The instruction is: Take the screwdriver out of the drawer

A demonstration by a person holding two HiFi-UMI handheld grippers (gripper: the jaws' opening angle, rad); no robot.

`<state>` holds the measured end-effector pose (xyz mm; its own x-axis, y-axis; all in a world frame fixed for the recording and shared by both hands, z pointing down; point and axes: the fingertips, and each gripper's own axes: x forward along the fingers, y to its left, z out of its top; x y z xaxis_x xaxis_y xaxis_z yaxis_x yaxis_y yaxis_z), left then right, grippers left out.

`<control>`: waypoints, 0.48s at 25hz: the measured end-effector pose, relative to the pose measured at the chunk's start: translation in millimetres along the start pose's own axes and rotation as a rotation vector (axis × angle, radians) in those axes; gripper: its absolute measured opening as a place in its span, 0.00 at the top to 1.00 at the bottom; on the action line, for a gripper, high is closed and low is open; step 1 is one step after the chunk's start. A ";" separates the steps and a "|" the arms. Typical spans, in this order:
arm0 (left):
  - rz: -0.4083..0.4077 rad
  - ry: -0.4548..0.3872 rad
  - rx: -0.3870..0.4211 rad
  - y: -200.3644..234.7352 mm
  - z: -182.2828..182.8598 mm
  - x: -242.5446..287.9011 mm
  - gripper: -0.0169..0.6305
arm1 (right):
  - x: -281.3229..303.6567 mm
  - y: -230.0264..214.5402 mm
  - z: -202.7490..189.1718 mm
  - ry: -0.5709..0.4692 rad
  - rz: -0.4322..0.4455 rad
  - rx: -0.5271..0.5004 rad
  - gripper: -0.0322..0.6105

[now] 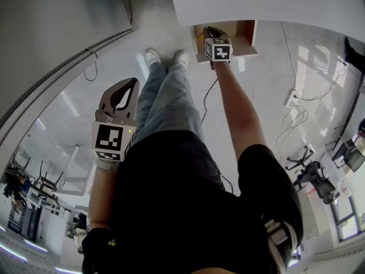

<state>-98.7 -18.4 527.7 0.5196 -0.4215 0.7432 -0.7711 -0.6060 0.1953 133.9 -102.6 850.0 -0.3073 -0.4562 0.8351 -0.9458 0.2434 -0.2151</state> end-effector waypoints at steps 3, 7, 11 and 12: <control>-0.006 -0.014 0.007 -4.1 5.8 -3.7 0.97 | -17.4 2.6 3.7 -0.016 -0.005 -0.019 0.86; -0.007 -0.035 0.010 -5.1 14.8 -9.6 0.97 | -42.1 5.6 15.3 -0.044 -0.010 -0.022 0.86; -0.007 -0.059 0.016 -6.5 23.2 -15.1 0.97 | -72.5 11.6 28.9 -0.079 -0.014 -0.034 0.86; -0.007 -0.065 0.016 -6.1 25.7 -16.4 0.97 | -80.7 14.3 33.0 -0.087 -0.013 -0.044 0.86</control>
<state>-93.1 -25.2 497.8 0.5479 -0.4601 0.6987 -0.7618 -0.6194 0.1895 141.7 -90.6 762.8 -0.3049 -0.5319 0.7900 -0.9448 0.2736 -0.1804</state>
